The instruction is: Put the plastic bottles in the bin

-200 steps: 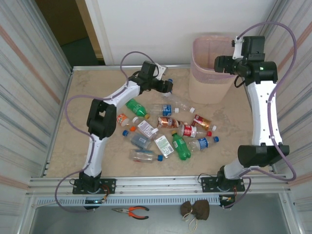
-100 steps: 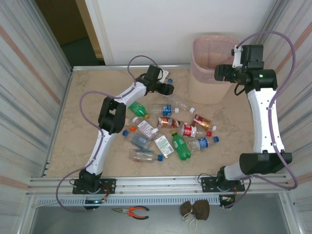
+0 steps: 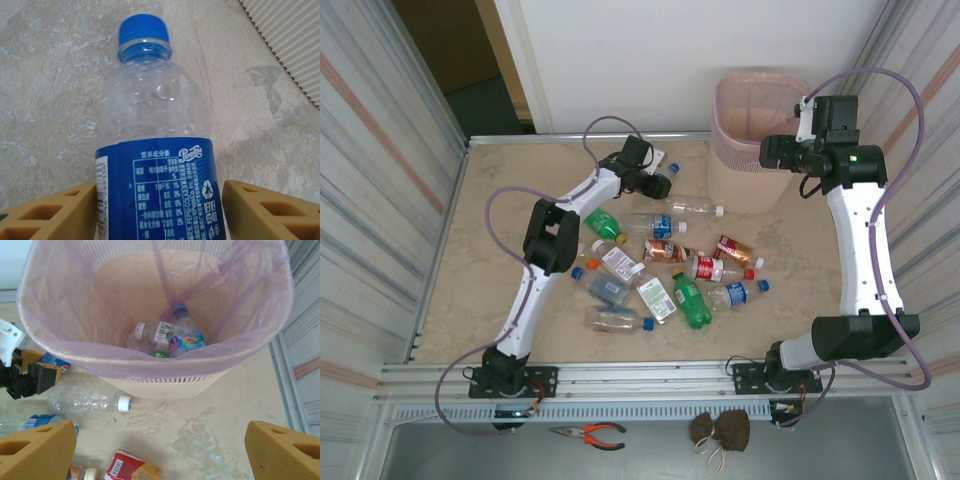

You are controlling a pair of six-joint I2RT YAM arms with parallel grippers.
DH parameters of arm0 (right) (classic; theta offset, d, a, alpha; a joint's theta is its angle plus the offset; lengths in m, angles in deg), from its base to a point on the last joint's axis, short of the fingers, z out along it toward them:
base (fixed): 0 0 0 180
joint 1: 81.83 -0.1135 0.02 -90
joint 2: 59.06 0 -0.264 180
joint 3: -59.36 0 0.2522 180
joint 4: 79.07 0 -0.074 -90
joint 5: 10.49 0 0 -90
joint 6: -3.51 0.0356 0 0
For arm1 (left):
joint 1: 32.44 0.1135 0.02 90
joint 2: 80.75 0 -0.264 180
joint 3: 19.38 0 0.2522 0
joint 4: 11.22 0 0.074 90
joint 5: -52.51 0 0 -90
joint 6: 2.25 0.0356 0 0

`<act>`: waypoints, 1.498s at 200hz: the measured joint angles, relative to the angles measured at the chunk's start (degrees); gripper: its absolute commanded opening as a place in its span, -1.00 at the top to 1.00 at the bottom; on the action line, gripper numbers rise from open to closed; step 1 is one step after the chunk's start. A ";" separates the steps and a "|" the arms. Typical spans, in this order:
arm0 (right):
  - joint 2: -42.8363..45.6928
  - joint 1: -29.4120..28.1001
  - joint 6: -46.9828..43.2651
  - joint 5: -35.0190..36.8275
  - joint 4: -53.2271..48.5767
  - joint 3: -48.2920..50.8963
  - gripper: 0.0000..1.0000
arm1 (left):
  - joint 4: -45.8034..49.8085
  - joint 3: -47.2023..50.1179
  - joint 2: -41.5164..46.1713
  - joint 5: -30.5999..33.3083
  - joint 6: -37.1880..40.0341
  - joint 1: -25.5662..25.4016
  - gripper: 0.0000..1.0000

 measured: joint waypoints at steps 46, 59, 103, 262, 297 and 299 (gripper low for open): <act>0.00 -0.44 0.02 -0.02 0.15 0.04 -0.71 | 0.02 3.58 2.23 0.50 0.28 1.53 -0.27; 0.00 -0.81 0.02 -0.04 0.17 0.04 -0.71 | 0.26 4.72 3.06 0.87 0.63 1.75 -0.32; 0.00 -1.57 0.31 -0.15 0.20 0.44 -0.71 | 3.41 6.62 3.50 1.33 1.79 2.10 -0.38; 0.81 -6.71 5.86 -4.87 4.02 2.38 -0.70 | 2.51 15.96 16.35 -0.61 2.75 2.56 -0.05; 2.80 -9.51 10.95 -9.88 8.48 6.19 -0.69 | -1.62 20.41 26.05 -4.87 2.56 2.80 -0.04; 2.95 -9.64 11.34 -10.23 8.90 6.47 -0.69 | -1.95 20.72 26.60 -5.16 2.54 2.80 -0.04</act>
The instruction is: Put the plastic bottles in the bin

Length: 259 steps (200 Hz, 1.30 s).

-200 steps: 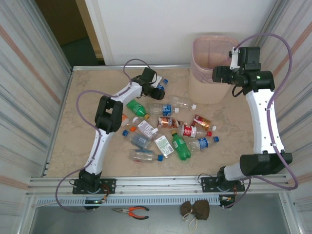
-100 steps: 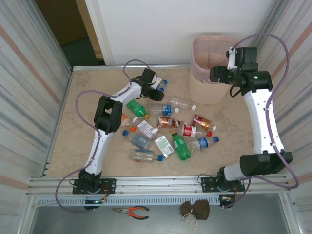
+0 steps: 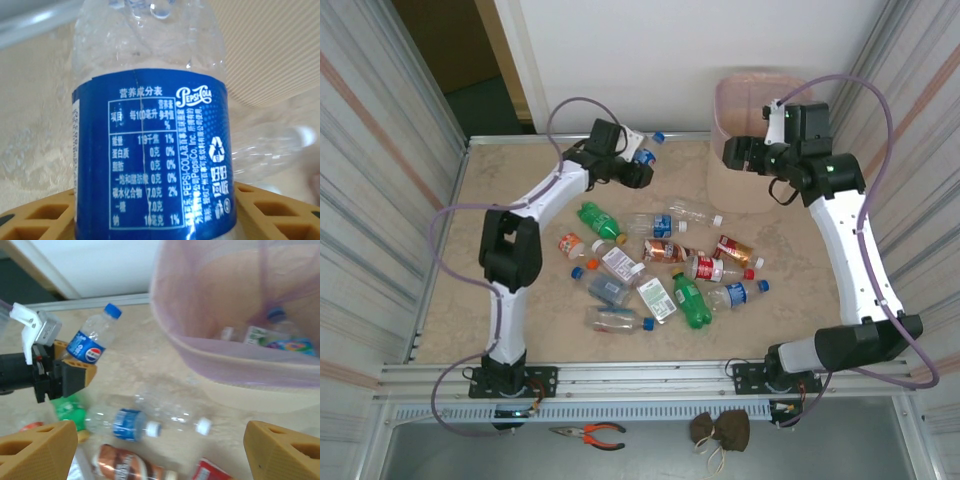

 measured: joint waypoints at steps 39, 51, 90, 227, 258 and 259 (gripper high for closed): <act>2.12 -2.25 7.91 -6.78 7.72 4.66 -0.69 | -5.31 5.90 9.73 -5.97 -0.85 -0.17 -0.04; 2.34 -2.60 10.03 -8.79 10.08 5.40 -0.69 | -6.45 7.69 12.28 -7.50 -0.90 -0.46 -0.04; 2.38 -2.78 16.96 -13.90 16.33 6.29 -0.70 | -8.96 11.78 18.62 -11.19 -0.85 -2.95 -0.05; -2.45 -1.97 34.10 -24.52 31.08 7.06 -0.13 | -10.62 15.52 25.11 -13.73 0.70 -10.12 -0.06; -2.69 -1.97 34.91 -24.50 31.41 7.06 0.05 | -10.64 15.52 25.11 -13.75 0.70 -10.16 -0.06; -2.69 -1.97 34.97 -24.50 31.41 7.06 0.06 | -10.64 15.52 25.11 -13.75 0.72 -10.16 -0.06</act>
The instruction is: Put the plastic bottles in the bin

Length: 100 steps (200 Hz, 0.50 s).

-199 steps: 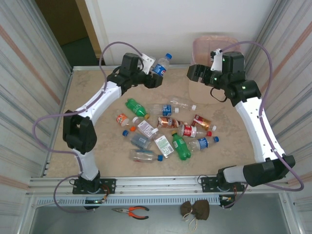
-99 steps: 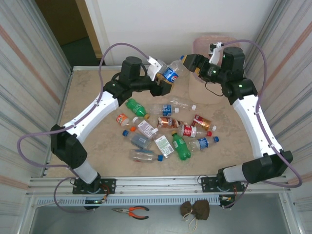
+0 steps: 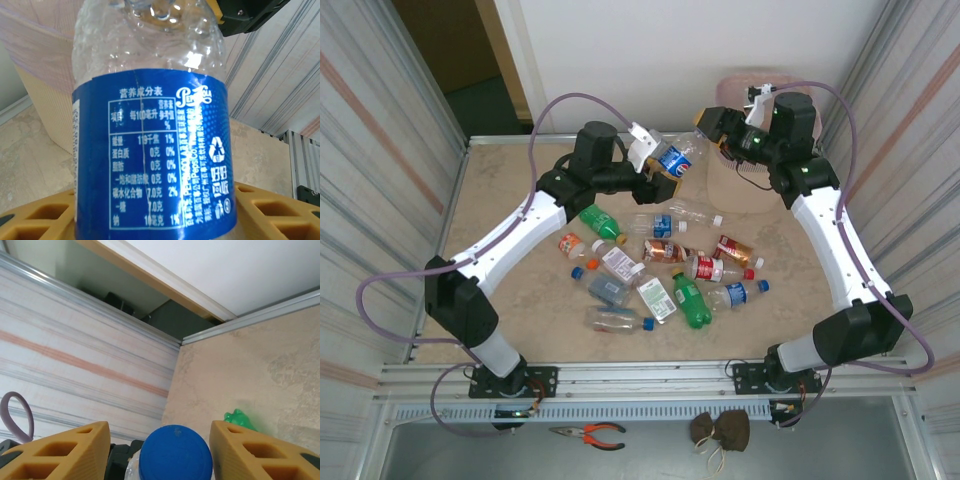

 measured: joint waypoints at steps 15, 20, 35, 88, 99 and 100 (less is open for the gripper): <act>0.00 0.00 0.20 0.04 0.04 0.00 0.16 | -0.15 0.02 0.00 0.00 0.00 0.00 -0.07; -0.04 0.00 0.13 0.04 0.02 0.00 0.19 | -0.22 0.02 0.02 0.00 0.00 0.00 -0.07; -0.09 0.02 0.22 0.20 -0.04 0.00 0.30 | -0.37 0.02 0.04 0.00 0.00 0.00 -0.09; -0.15 0.11 0.07 0.44 -0.09 0.00 0.40 | -1.03 0.33 0.17 0.11 -0.04 0.00 -0.39; -0.15 0.15 -0.07 0.48 -0.28 0.00 0.40 | -1.18 0.81 0.48 0.20 -0.04 0.00 -0.46; -0.15 0.22 -0.07 0.48 -0.33 0.00 0.40 | -1.22 0.90 0.57 0.20 -0.02 0.00 -0.47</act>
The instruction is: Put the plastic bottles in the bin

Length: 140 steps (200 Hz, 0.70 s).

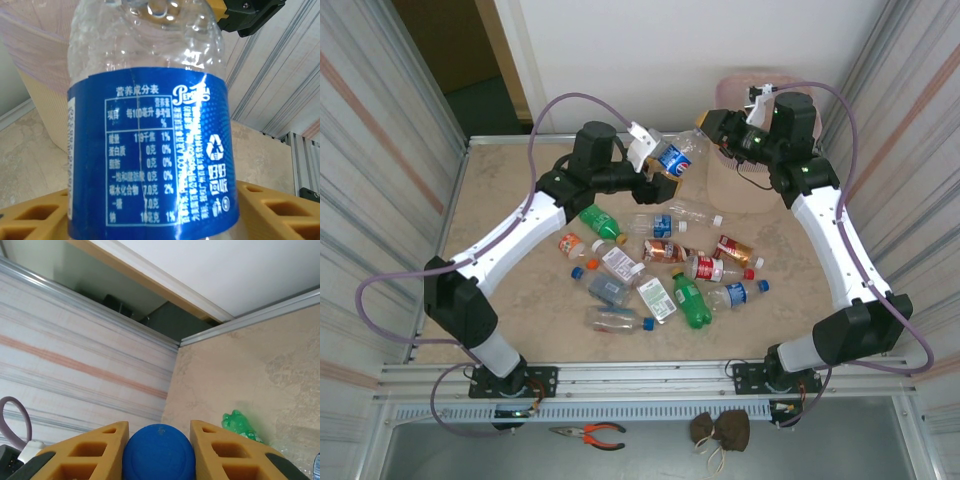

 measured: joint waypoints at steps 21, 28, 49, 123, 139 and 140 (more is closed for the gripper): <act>0.00 0.92 -0.52 0.02 -0.85 -0.28 0.41 | -0.28 1.68 1.38 0.48 -0.04 0.00 -0.52; 0.00 1.62 -0.92 0.02 -1.18 -0.55 0.40 | -0.28 2.34 2.14 0.59 -0.04 0.00 -0.53; -0.07 4.55 -1.64 0.04 -2.25 -2.47 0.41 | -0.28 3.87 4.79 1.53 -0.04 0.04 -0.55; -3.28 15.91 -7.54 5.53 -4.74 -13.53 0.41 | -1.38 8.98 13.38 4.61 -0.04 1.68 -0.57; -5.42 17.16 -9.44 8.70 -5.05 -15.74 0.41 | -1.29 10.03 13.99 5.35 -0.04 1.97 -0.57; -5.53 17.16 -9.57 8.87 -5.05 -15.85 0.41 | -1.27 10.12 14.05 5.42 -0.04 1.97 -0.57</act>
